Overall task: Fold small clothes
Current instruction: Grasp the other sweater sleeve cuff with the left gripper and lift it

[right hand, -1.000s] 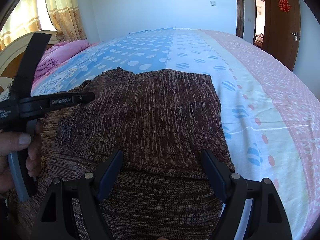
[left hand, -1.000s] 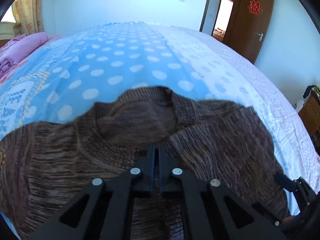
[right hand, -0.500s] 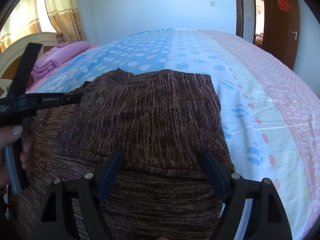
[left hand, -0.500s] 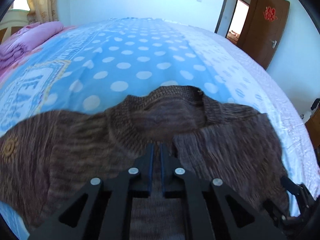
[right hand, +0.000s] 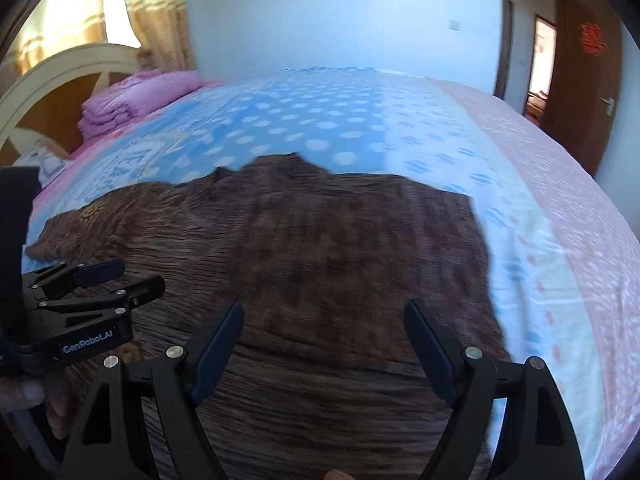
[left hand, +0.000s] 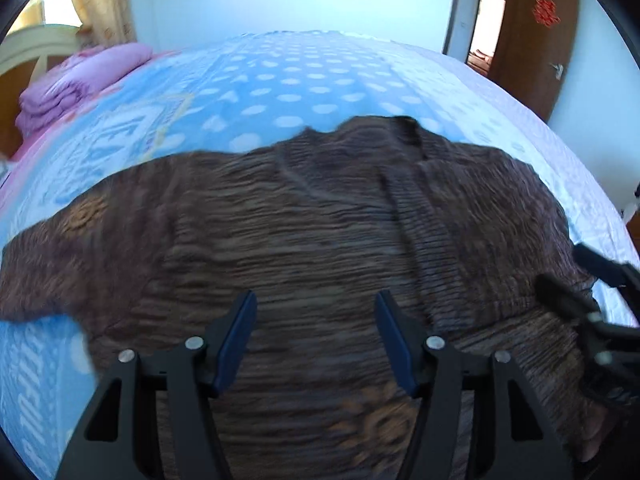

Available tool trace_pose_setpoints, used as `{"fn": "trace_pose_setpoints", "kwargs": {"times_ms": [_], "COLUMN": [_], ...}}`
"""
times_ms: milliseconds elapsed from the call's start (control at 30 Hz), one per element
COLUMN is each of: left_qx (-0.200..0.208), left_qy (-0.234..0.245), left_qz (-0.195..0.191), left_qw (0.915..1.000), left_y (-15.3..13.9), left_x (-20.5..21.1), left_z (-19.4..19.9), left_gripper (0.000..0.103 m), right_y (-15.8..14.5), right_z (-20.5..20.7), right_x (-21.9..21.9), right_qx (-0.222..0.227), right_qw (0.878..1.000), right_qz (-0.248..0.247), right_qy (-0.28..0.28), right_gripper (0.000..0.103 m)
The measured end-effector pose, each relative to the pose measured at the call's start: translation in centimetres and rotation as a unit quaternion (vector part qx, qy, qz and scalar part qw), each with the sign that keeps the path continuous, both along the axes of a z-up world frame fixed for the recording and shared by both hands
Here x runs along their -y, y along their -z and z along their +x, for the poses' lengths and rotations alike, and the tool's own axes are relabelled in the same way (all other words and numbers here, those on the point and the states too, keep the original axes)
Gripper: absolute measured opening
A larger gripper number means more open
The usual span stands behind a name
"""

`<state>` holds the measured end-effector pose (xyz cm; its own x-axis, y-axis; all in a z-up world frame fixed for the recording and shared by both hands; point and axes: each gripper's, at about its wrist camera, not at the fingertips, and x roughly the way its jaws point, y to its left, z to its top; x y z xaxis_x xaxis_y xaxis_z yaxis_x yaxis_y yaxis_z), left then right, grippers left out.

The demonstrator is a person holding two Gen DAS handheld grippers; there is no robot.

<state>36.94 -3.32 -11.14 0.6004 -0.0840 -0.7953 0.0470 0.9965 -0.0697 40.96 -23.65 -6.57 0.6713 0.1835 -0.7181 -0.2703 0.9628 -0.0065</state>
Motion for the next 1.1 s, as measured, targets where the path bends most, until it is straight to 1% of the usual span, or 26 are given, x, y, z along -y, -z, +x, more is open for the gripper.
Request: {"fn": "trace_pose_setpoints", "kwargs": {"times_ms": [33,100,167,233,267,333,400,467,567,633,733,800,867,900,1033,1100], "left_qx": [0.003,0.015,0.026,0.036,0.039,0.039,0.036,0.031,0.027,0.026,0.027,0.031,0.038,0.038,0.03,0.02], "left_qy": [-0.002,-0.01,-0.018,-0.031,-0.04,-0.058,-0.088,-0.129,-0.192,-0.227,-0.261,-0.275,-0.282,-0.279,-0.279,-0.29], "left_qz": [-0.001,0.001,0.006,0.015,0.023,0.038,0.052,0.061,0.051,0.041,0.021,-0.009,-0.031,-0.045,-0.091,-0.118], "left_qw": [1.0,0.9998,0.9995,0.9987,0.9982,0.9968,0.9941,0.9893,0.9796,0.9727,0.9647,0.9609,0.9582,0.9584,0.9556,0.9495], "left_y": [-0.2,-1.0,-1.8,-2.3,-2.4,-2.3,-2.1,-1.7,-1.0,-0.5,0.0,0.2,0.1,0.2,0.7,1.4], "left_x": [-0.6,-2.5,-4.7,-6.9,-8.4,-11.1,-14.5,-17.9,-23.4,-26.3,-28.7,-29.7,-30.1,-30.1,-30.4,-30.7], "left_z": [-0.4,-1.5,-2.7,-3.6,-4.1,-4.6,-5.0,-5.3,-6.2,-6.6,-7.1,-7.2,-7.3,-7.0,-5.8,-5.2], "left_gripper": [0.064,0.064,0.066,0.071,0.071,0.071,0.072,0.072,0.072,0.072,0.072,0.072,0.072,0.072,0.072,0.072], "right_y": [0.7,2.2,2.7,2.7,2.8,3.2,3.4,3.5,3.7,3.7,3.7,3.7,3.8,3.8,3.7,3.7], "right_z": [0.4,0.9,0.4,-0.3,-0.6,-0.8,-1.1,-1.4,-1.2,-1.3,-1.3,-1.4,-1.3,-1.4,-1.4,-1.5], "right_x": [-1.2,-2.7,-3.7,-4.6,-5.0,-5.7,-6.1,-6.6,-6.6,-6.7,-6.6,-6.6,-6.8,-6.9,-6.8,-6.8], "right_qx": [-0.016,-0.044,-0.034,-0.035,-0.034,-0.031,-0.026,-0.022,-0.022,-0.02,-0.018,-0.016,-0.016,-0.016,-0.015,-0.014], "right_qw": [1.0,0.999,0.999,0.998,0.997,0.996,0.995,0.994,0.994,0.994,0.994,0.994,0.994,0.994,0.994,0.994], "right_qz": [0.002,0.0,-0.018,-0.015,-0.022,-0.045,-0.049,-0.05,-0.056,-0.059,-0.061,-0.062,-0.061,-0.06,-0.062,-0.061], "right_qy": [-0.016,-0.031,-0.033,-0.058,-0.07,-0.073,-0.082,-0.096,-0.094,-0.092,-0.091,-0.092,-0.092,-0.091,-0.091,-0.091], "right_gripper": [0.083,0.083,0.084,0.084,0.084,0.084,0.084,0.084,0.085,0.085,0.085,0.085,0.085,0.085,0.085,0.085]}}
